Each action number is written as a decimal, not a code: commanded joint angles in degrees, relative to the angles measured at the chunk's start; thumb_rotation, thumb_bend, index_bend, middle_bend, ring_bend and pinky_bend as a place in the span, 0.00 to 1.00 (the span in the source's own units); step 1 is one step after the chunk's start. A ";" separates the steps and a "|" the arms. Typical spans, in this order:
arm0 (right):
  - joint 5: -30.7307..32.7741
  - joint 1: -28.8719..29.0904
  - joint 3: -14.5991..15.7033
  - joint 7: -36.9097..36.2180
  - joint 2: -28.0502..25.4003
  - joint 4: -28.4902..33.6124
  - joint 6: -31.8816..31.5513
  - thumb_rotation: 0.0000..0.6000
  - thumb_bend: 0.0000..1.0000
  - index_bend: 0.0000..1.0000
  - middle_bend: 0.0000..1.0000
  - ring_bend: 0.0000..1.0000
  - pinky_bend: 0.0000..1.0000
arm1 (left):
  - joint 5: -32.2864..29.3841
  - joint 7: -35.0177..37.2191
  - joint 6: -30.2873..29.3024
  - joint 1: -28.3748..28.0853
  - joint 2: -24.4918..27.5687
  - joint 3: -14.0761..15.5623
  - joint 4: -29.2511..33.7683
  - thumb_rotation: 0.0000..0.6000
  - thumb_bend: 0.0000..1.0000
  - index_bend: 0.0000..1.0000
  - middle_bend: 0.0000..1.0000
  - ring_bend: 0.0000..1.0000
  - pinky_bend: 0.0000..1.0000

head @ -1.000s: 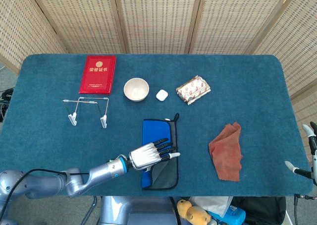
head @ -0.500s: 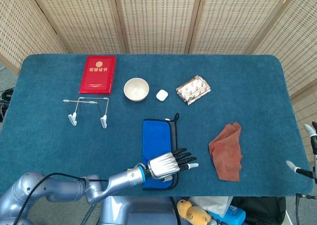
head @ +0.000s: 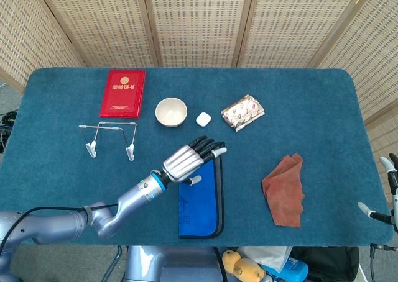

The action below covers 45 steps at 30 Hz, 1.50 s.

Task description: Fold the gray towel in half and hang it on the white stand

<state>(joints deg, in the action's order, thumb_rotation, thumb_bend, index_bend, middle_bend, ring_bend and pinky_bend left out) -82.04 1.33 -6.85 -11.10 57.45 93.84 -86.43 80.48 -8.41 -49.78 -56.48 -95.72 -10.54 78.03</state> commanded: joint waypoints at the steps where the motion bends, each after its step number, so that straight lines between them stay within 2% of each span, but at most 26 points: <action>1: -0.15 0.04 0.04 0.11 0.00 0.11 -0.01 1.00 0.00 0.00 0.00 0.00 0.00 | -6.83 -0.51 2.77 0.90 1.88 -2.58 -2.80 1.00 0.30 0.08 0.00 0.00 0.02; 7: -0.13 0.20 0.03 0.17 -0.05 0.21 0.18 1.00 0.00 0.00 0.00 0.00 0.00 | -15.11 -2.81 6.55 0.42 0.68 -3.53 -7.43 1.00 0.32 0.13 0.00 0.00 0.01; 16: 0.40 0.31 -0.09 -0.35 -0.15 -0.11 0.60 1.00 0.00 0.00 0.00 0.00 0.00 | -17.57 -3.27 7.48 -0.40 -1.92 -3.30 -9.78 1.00 0.33 0.17 0.00 0.00 0.01; 21: 0.56 0.30 -0.11 -0.84 -0.23 -0.40 0.76 1.00 0.00 0.00 0.00 0.00 0.00 | -17.90 -4.06 7.43 -0.52 -2.54 -2.68 -10.21 1.00 0.33 0.24 0.00 0.00 0.01; 30: 0.50 0.29 -0.04 -0.90 -0.28 -0.45 0.77 1.00 0.00 0.00 0.00 0.00 0.00 | -24.36 -6.95 10.16 -1.11 -4.05 -2.38 -11.61 1.00 0.33 0.24 0.00 0.00 0.01; 45: 0.67 0.59 0.05 -0.83 -0.17 -0.58 1.46 1.00 0.00 0.00 0.00 0.00 0.00 | -28.53 -7.41 11.48 -2.78 -7.90 -3.21 -16.50 1.00 0.37 0.25 0.00 0.00 0.01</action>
<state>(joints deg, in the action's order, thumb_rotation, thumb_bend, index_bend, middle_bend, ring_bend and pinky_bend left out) -81.35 1.92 -6.82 -11.91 57.29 93.27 -84.98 52.11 -15.86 -38.44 -59.13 -103.47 -13.68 61.68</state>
